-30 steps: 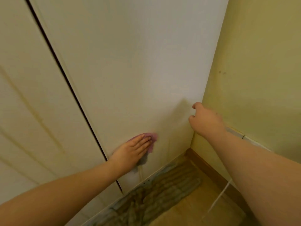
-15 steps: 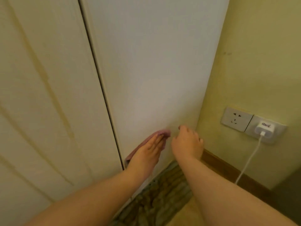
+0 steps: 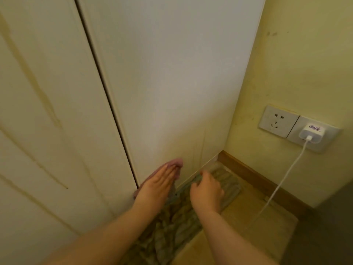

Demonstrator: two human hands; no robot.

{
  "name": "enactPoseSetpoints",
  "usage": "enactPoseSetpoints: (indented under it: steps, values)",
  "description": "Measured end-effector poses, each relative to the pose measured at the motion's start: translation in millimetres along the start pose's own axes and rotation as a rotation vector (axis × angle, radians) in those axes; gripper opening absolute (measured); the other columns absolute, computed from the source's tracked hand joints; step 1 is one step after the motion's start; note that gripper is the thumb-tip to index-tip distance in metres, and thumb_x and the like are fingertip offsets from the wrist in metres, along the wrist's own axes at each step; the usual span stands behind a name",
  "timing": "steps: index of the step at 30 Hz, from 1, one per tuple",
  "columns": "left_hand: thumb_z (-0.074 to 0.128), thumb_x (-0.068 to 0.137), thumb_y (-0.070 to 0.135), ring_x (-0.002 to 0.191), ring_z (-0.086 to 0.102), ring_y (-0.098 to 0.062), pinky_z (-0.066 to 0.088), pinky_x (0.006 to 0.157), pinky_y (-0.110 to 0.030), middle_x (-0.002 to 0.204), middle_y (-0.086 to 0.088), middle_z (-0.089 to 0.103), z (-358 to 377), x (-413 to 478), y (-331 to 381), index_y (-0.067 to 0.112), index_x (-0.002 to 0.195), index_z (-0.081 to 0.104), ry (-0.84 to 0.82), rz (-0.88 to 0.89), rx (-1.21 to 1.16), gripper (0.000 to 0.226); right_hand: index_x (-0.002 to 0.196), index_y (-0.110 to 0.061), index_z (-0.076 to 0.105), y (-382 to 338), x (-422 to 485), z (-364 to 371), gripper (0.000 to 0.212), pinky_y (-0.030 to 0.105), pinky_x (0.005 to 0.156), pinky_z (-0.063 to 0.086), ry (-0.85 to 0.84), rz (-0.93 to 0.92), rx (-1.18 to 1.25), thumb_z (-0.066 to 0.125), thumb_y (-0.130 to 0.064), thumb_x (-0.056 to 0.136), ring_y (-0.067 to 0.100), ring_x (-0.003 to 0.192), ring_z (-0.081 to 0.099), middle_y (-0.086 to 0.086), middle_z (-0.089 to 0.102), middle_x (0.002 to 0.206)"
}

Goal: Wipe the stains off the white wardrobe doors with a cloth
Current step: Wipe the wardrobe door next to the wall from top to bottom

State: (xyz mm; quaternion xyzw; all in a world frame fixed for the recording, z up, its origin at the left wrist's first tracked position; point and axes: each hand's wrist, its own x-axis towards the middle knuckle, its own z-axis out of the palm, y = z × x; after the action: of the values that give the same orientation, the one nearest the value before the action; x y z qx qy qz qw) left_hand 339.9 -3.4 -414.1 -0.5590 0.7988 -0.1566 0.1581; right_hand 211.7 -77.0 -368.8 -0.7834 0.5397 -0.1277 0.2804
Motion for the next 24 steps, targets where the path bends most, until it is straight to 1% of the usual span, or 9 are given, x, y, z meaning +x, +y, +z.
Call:
enactPoseSetpoints:
  steps: [1, 3, 7, 9, 13, 15, 16, 19, 24]
  values:
    - [0.045, 0.096, 0.025, 0.143, -0.010, -0.030, -0.006, 0.117, -0.043, 0.156, -0.019, 0.011, 16.1, -0.9, -3.5, -0.014, 0.143, -0.003, 0.179, -0.119, -0.329, 0.078, 0.139, -0.020, 0.035, 8.2, -3.1, 3.4, 0.045, 0.034, 0.107, 0.030, -0.015, 0.019, 0.009, 0.045, -0.022, 0.095, 0.020, 0.128, 0.038, 0.001, 0.045, 0.139]
    - [0.042, 0.088, 0.006, 0.144, 0.017, -0.021, 0.013, 0.118, -0.035, 0.150, -0.016, 0.032, 15.0, -12.2, 1.8, -0.011, 0.139, 0.034, 0.384, -0.378, -0.278, 0.054, 0.140, -0.020, 0.034, 22.7, -7.6, 9.4, 0.047, 0.036, 0.106, 0.031, -0.024, 0.049, 0.008, 0.045, -0.023, 0.094, 0.019, 0.128, 0.037, 0.000, 0.043, 0.140]
    - [0.024, 0.087, 0.011, 0.144, 0.021, -0.024, 0.012, 0.118, -0.037, 0.151, -0.015, 0.031, -19.4, 6.5, -28.3, -0.004, 0.140, 0.037, 0.464, -0.409, -0.237, 0.057, 0.140, -0.018, 0.033, 16.9, 2.8, 7.7, 0.048, 0.037, 0.108, 0.025, -0.015, 0.065, 0.046, 0.045, -0.022, 0.095, 0.021, 0.132, 0.032, 0.002, 0.038, 0.144]
    - [0.022, 0.088, 0.017, 0.144, 0.019, -0.025, 0.004, 0.119, -0.043, 0.153, -0.014, 0.023, -21.8, 13.1, -28.6, -0.003, 0.143, 0.029, 0.292, -0.443, 0.010, 0.059, 0.138, -0.017, 0.036, 6.5, 10.7, 7.0, 0.045, 0.037, 0.108, 0.025, 0.020, 0.028, 0.069, 0.046, -0.021, 0.094, 0.021, 0.131, 0.032, 0.003, 0.040, 0.142]
    - [0.038, 0.093, 0.044, 0.145, 0.010, -0.017, -0.034, 0.097, -0.054, 0.156, -0.008, 0.016, 33.3, -24.4, 15.0, -0.019, 0.128, -0.027, -0.295, -0.266, 0.334, 0.097, 0.140, -0.018, 0.034, 8.4, 5.0, 9.7, 0.046, 0.036, 0.109, 0.025, -0.001, -0.055, 0.030, 0.045, -0.021, 0.095, 0.020, 0.132, 0.031, 0.001, 0.037, 0.144]
    - [0.024, 0.101, 0.027, 0.145, -0.010, -0.023, -0.033, 0.096, -0.041, 0.157, -0.014, -0.007, 20.7, -23.3, 20.7, -0.010, 0.133, -0.027, -0.466, -0.145, 0.319, 0.071, 0.140, -0.018, 0.034, 15.9, 5.3, 8.5, 0.046, 0.036, 0.109, 0.023, -0.011, -0.059, 0.005, 0.045, -0.020, 0.095, 0.020, 0.132, 0.030, 0.001, 0.036, 0.144]
    - [0.016, 0.101, 0.021, 0.144, -0.013, -0.023, -0.031, 0.099, -0.036, 0.156, -0.013, -0.013, 17.6, -17.0, 12.8, -0.007, 0.139, -0.022, -0.454, -0.187, 0.248, 0.060, 0.139, -0.017, 0.034, 19.2, 6.8, 8.3, 0.046, 0.036, 0.108, 0.023, -0.006, -0.049, -0.013, 0.044, -0.020, 0.095, 0.021, 0.132, 0.031, 0.002, 0.037, 0.144]
    - [0.013, 0.096, 0.017, 0.145, 0.003, -0.022, -0.027, 0.107, -0.041, 0.155, -0.012, -0.003, 7.8, 9.6, -8.4, -0.006, 0.146, 0.007, 0.013, -0.271, 0.217, 0.055, 0.139, -0.017, 0.034, 23.4, 5.2, 9.6, 0.046, 0.036, 0.106, 0.025, -0.016, -0.021, -0.067, 0.044, -0.022, 0.094, 0.022, 0.130, 0.032, 0.003, 0.038, 0.144]
    - [0.020, 0.102, 0.024, 0.142, -0.022, -0.027, -0.025, 0.104, -0.036, 0.149, -0.007, -0.027, 47.2, -8.9, 29.5, -0.003, 0.143, -0.018, -0.461, -0.162, 0.301, 0.062, 0.140, -0.018, 0.033, 25.4, 2.2, 8.6, 0.047, 0.036, 0.106, 0.027, -0.033, -0.025, -0.037, 0.043, -0.021, 0.095, 0.021, 0.130, 0.033, 0.001, 0.039, 0.143]
